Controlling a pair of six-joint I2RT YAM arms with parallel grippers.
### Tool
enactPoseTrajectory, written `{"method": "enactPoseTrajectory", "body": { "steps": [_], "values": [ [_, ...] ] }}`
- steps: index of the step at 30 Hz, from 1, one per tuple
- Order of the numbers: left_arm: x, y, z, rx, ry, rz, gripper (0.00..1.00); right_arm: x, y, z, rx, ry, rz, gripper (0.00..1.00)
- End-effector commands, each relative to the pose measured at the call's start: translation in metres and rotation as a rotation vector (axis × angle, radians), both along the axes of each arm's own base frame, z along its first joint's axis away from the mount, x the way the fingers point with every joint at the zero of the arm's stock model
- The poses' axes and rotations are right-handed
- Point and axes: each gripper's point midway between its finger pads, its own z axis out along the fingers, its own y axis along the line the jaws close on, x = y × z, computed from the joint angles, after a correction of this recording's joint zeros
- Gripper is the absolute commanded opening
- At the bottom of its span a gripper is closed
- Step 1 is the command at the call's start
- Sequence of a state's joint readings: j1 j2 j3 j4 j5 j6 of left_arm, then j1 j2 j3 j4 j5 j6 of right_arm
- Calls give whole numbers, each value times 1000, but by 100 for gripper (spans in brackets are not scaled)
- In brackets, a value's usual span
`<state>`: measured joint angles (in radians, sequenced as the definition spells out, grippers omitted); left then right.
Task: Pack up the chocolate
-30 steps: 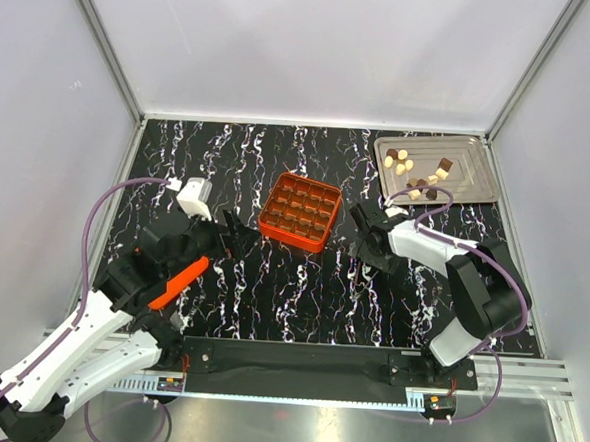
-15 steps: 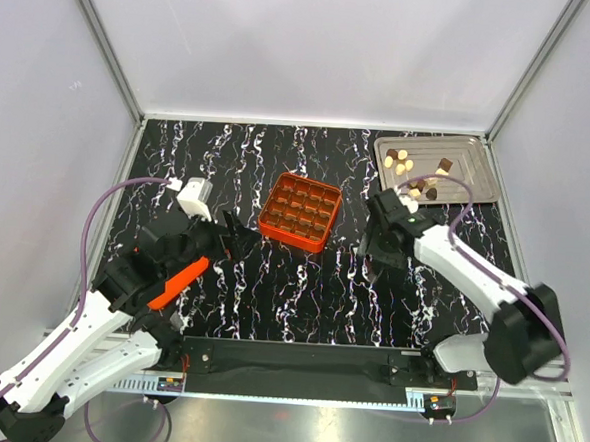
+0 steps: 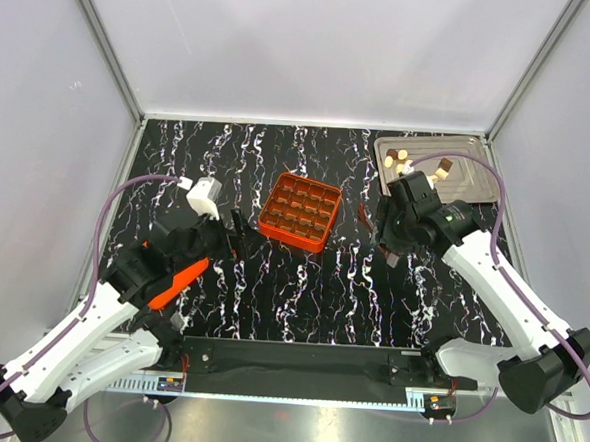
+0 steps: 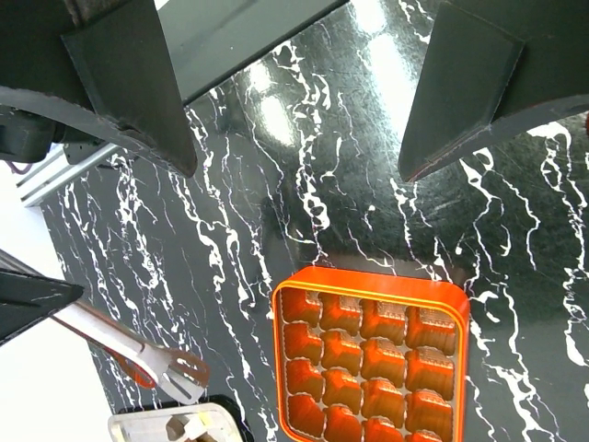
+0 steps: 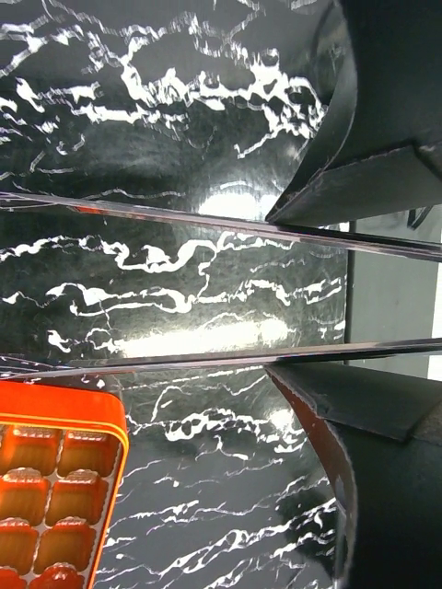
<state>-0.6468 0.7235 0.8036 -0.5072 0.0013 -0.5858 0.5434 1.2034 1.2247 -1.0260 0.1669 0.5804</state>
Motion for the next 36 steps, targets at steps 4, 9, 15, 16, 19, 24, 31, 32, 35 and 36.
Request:
{"method": "enactPoseTrajectory", "body": {
  "steps": [4,9,15,16,19,24,31,32,35,36],
  "values": [
    [-1,-9,30,-74,-44,-27,99,32,-6,42,-92,-143,47,63],
    [5,-10,23,-43,-26,-24,99,84,-27,57,-191,-194,8,61],
    [15,-18,13,-3,-13,-40,99,150,-84,42,-239,-163,-111,56],
    [17,-17,13,7,-14,-36,99,159,-88,31,-252,-138,-115,55],
    [22,-18,12,23,-17,-31,99,184,-114,24,-281,-118,-162,52],
    [26,-27,12,-1,-20,-44,99,213,-160,10,-303,-86,-251,50],
    [32,-27,8,29,-18,-40,99,249,-197,-6,-292,-79,-309,50],
    [33,-28,7,35,-19,-41,99,252,-198,-7,-281,-80,-311,51],
    [35,-28,6,46,-15,-40,99,264,-201,-10,-250,-93,-308,52],
    [36,-28,5,49,-14,-40,99,268,-204,-13,-248,-91,-314,53]
  ]
}}
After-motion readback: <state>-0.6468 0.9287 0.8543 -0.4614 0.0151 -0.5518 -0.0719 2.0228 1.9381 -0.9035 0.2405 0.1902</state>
